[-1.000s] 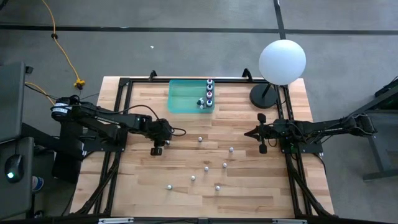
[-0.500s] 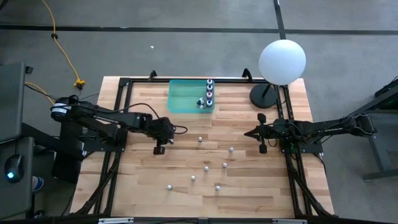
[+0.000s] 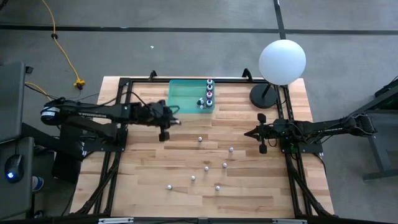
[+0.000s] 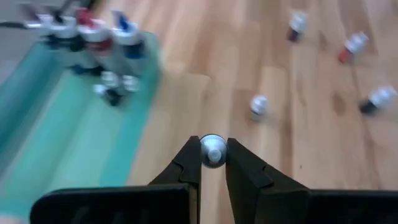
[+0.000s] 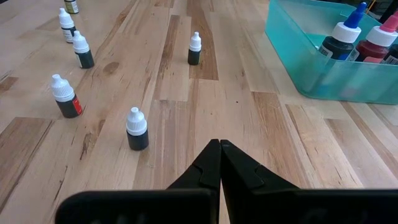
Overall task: Pick & Place food coloring
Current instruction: Put the small black food coloring bottle into the blue transparent bin
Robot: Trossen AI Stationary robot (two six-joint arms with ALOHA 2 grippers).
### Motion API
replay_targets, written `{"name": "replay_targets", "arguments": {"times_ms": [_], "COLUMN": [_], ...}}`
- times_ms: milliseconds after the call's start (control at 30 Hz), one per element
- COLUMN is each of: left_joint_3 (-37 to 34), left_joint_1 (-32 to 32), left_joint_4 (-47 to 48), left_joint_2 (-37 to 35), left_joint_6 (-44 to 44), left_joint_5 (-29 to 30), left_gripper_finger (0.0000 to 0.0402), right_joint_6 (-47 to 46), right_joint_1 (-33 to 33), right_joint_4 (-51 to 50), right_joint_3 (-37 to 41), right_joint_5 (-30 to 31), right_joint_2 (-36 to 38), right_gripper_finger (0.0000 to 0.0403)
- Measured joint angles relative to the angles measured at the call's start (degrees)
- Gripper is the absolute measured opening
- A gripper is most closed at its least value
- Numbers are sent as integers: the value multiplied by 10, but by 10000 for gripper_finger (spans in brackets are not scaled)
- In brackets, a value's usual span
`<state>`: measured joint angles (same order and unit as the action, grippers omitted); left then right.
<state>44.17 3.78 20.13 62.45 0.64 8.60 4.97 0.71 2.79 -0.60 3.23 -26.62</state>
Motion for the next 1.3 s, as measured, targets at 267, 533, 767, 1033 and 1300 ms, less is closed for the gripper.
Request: {"name": "replay_targets", "arguments": {"times_ms": [267, 533, 767, 1033, 1300], "left_joint_3": [25, 27, 42, 170, 322], "left_joint_1": [108, 211, 265, 314, 335], "left_joint_4": [-5, 6, -9, 29, 106], "left_joint_2": [-6, -2, 50, 197, 346], "left_joint_6": [47, 110, 117, 77, 18], "left_joint_5": [1, -29, -41, -82, -97], "left_gripper_finger": [33, 33, 33, 33, 33], "right_joint_6": [0, 0, 0, 0, 0], "right_joint_1": [0, 0, 0, 0, 0], "right_joint_4": [0, 0, 0, 0, 0], "right_joint_3": [0, 0, 0, 0, 0], "right_joint_5": [0, 0, 0, 0, 0], "right_joint_2": [0, 0, 0, 0, 0], "right_gripper_finger": [0, 0, 0, 0, 0]}}
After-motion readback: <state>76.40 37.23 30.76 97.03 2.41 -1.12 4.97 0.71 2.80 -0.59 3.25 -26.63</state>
